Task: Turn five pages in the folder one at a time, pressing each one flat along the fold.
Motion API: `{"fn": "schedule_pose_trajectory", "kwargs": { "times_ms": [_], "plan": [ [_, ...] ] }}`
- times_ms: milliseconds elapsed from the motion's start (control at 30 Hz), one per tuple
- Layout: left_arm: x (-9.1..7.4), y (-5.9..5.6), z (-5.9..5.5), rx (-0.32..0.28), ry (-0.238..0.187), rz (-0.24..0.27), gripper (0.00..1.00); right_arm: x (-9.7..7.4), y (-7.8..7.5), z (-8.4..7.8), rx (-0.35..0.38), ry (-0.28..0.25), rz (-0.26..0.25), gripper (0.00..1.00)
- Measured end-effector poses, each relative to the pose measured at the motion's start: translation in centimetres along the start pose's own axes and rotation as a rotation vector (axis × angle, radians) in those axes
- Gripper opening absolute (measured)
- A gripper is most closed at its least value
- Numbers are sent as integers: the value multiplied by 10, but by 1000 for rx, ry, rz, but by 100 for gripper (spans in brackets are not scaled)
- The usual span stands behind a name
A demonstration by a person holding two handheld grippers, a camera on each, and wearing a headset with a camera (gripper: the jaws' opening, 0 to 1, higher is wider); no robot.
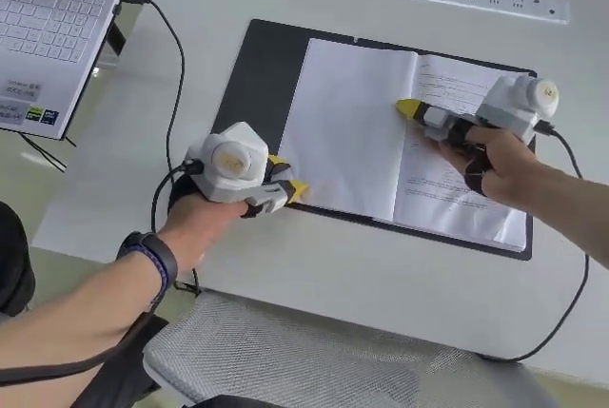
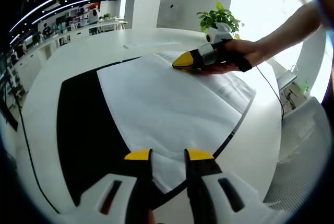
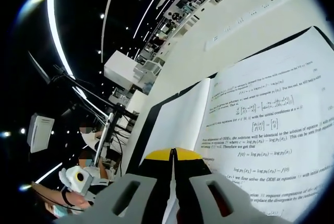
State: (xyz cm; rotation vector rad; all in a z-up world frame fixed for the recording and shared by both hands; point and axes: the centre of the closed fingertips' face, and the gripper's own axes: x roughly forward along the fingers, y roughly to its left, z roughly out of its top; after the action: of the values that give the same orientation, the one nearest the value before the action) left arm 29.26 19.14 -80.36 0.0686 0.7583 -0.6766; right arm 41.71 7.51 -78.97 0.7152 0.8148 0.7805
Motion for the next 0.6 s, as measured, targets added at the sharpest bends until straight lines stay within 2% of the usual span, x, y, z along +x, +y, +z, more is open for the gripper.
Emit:
{"fn": "schedule_pose_trajectory", "kwargs": {
  "times_ms": [100,200,300,400,433,467,600],
  "plan": [
    [1,0,0,2,0,3,23,-8,16,-12,-1,6,9,0],
    [1,1,0,-2,-2,5,23,-12,14,-19,2,12,15,0],
    [2,3,0,-8,-3,5,22,-19,26,-35,4,25,31,0],
    [2,4,0,-18,-4,9,20,-23,29,-41,19,19,33,0],
    [2,4,-1,-19,-4,9,20,-23,22,-42,23,21,35,0],
    [3,4,-1,-18,-4,9,20,-24,21,-44,24,22,36,0],
    [2,3,-1,-16,-4,6,21,-32,29,-63,16,49,50,0]
  ]
}}
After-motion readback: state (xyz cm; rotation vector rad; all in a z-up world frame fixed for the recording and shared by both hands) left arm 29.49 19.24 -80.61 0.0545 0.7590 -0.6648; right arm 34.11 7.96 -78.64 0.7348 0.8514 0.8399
